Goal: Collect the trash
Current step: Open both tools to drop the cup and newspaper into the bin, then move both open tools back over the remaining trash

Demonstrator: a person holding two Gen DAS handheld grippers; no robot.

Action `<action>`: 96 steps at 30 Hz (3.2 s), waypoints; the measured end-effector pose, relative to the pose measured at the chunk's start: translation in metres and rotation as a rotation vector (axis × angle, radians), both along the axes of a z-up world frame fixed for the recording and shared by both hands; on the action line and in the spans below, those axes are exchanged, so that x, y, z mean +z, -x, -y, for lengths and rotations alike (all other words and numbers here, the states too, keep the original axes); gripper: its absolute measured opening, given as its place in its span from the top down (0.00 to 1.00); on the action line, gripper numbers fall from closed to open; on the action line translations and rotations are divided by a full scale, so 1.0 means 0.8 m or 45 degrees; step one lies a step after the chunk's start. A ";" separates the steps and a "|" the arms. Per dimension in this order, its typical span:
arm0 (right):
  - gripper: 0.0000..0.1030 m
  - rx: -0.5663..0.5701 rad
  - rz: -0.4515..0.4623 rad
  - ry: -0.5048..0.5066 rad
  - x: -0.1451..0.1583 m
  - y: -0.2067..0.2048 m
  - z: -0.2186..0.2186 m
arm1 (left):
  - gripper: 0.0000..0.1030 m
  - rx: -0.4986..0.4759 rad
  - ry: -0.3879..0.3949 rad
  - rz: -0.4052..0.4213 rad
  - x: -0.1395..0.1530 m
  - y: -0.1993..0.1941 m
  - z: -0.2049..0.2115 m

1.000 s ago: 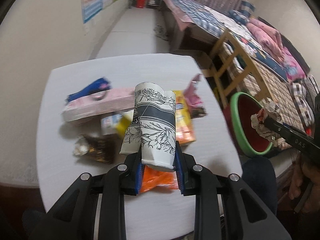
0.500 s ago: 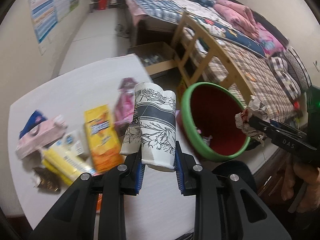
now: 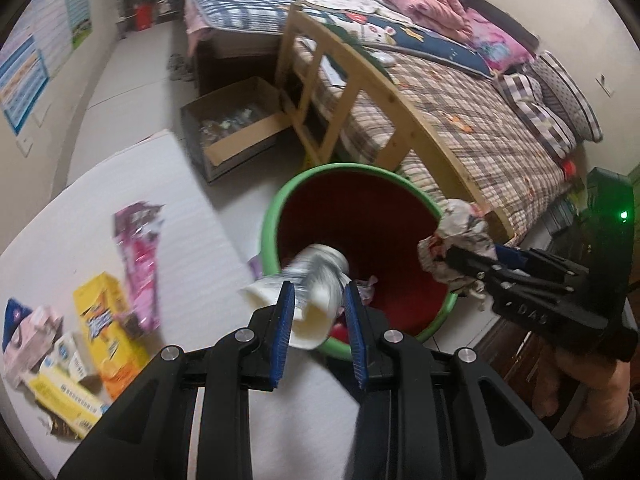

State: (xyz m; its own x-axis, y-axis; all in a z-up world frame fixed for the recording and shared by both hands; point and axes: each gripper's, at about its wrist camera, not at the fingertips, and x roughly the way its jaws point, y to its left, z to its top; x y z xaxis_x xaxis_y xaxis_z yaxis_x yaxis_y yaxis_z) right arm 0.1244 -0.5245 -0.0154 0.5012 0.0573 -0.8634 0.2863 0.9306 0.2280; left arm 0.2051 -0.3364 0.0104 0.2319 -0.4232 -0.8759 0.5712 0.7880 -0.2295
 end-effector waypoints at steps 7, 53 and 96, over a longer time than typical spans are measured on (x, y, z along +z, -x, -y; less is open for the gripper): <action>0.57 -0.006 -0.021 -0.019 -0.014 -0.006 0.012 | 0.80 -0.035 -0.004 -0.025 -0.012 -0.014 0.031; 0.05 0.259 0.047 0.129 0.045 -0.020 -0.178 | 0.08 0.526 -0.005 0.047 0.013 0.048 -0.270; 0.05 0.453 -0.061 0.199 0.020 -0.079 -0.331 | 0.09 0.727 -0.056 -0.074 -0.067 0.045 -0.465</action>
State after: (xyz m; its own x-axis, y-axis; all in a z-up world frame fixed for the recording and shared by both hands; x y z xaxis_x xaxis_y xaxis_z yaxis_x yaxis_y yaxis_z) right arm 0.1875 -0.2597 0.0007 0.4322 0.0866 -0.8976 -0.0539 0.9961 0.0701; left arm 0.1694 0.0359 -0.0429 0.3643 -0.2078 -0.9078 0.0396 0.9774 -0.2079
